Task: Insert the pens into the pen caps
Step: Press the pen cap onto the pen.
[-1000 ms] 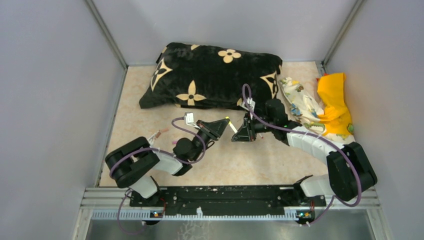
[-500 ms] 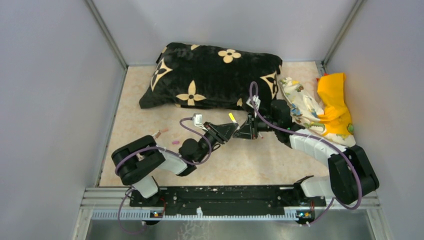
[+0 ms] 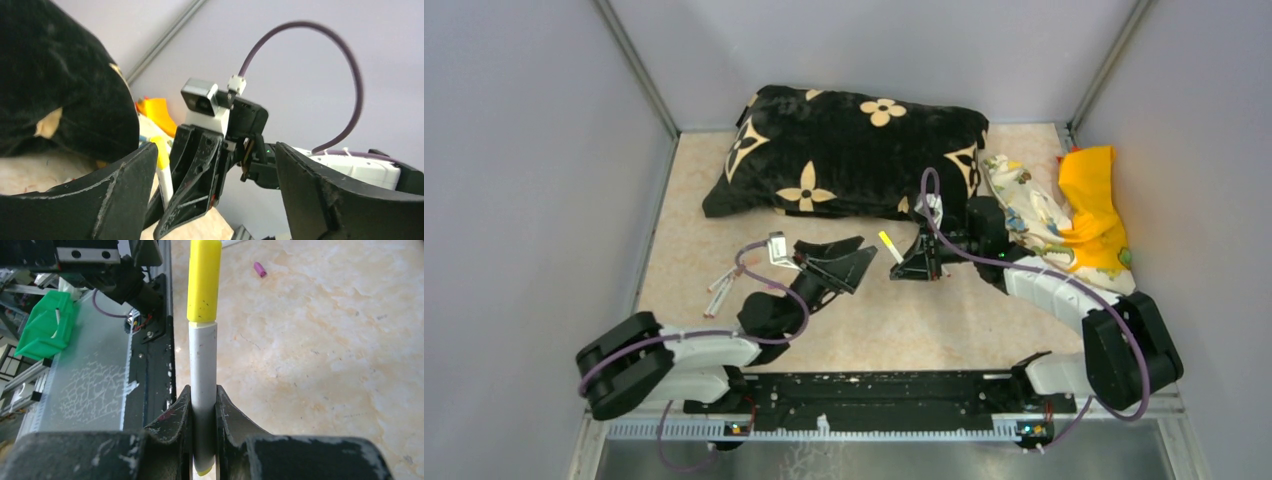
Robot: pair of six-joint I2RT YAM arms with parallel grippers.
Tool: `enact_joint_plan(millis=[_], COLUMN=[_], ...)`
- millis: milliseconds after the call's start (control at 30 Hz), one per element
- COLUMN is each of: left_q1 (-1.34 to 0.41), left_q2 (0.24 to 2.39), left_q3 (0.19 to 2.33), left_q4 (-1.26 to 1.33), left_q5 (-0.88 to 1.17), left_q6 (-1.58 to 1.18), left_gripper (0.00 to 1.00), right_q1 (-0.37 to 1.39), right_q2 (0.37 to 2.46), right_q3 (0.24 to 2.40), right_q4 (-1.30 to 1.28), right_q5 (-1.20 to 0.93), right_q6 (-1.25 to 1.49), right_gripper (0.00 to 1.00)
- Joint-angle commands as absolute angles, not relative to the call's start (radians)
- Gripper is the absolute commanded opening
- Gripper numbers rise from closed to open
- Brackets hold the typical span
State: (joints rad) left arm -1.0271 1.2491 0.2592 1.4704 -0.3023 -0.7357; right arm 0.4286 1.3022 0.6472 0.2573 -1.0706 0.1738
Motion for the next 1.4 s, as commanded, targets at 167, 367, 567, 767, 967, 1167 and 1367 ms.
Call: enact_joint_plan(millis=[167, 367, 567, 767, 967, 1167, 1367], left_q1=[-0.914, -0.805, -0.802, -0.803, -0.802, -0.802, -0.805], left_q2=[0.967, 1.023, 1.135, 1.219, 1.276, 1.289, 1.308], left_q3=[0.423, 0.479, 0.513, 0.531, 0.522, 0.514, 0.524], left_q4=[0.831, 0.815, 0.902, 0.97, 1.047, 1.044, 1.003], left_q5=[-0.117, 0.053, 0.126, 0.19, 0.234, 0.252, 0.322], left_q6=[-0.59, -0.694, -0.749, -0.801, -0.835, -0.857, -0.861], left_gripper=[0.99, 0.85, 0.69, 0.61, 0.42, 0.24, 0.0], right_q1=[0.42, 0.42, 0.42, 0.42, 0.42, 0.42, 0.42], right_q2=[1.256, 1.253, 1.262, 1.268, 1.27, 1.27, 1.271], right_q3=[0.763, 0.764, 0.764, 0.767, 0.768, 0.768, 0.767], right_q4=[0.026, 0.006, 0.004, 0.003, 0.003, 0.009, 0.035], right_q5=[-1.243, -1.264, -1.263, -1.255, -1.252, -1.243, -1.225], right_q6=[-0.139, -0.165, -0.166, -0.164, -0.161, -0.147, -0.107], right_gripper=[0.0, 0.0, 0.0, 0.0, 0.0, 0.0, 0.0])
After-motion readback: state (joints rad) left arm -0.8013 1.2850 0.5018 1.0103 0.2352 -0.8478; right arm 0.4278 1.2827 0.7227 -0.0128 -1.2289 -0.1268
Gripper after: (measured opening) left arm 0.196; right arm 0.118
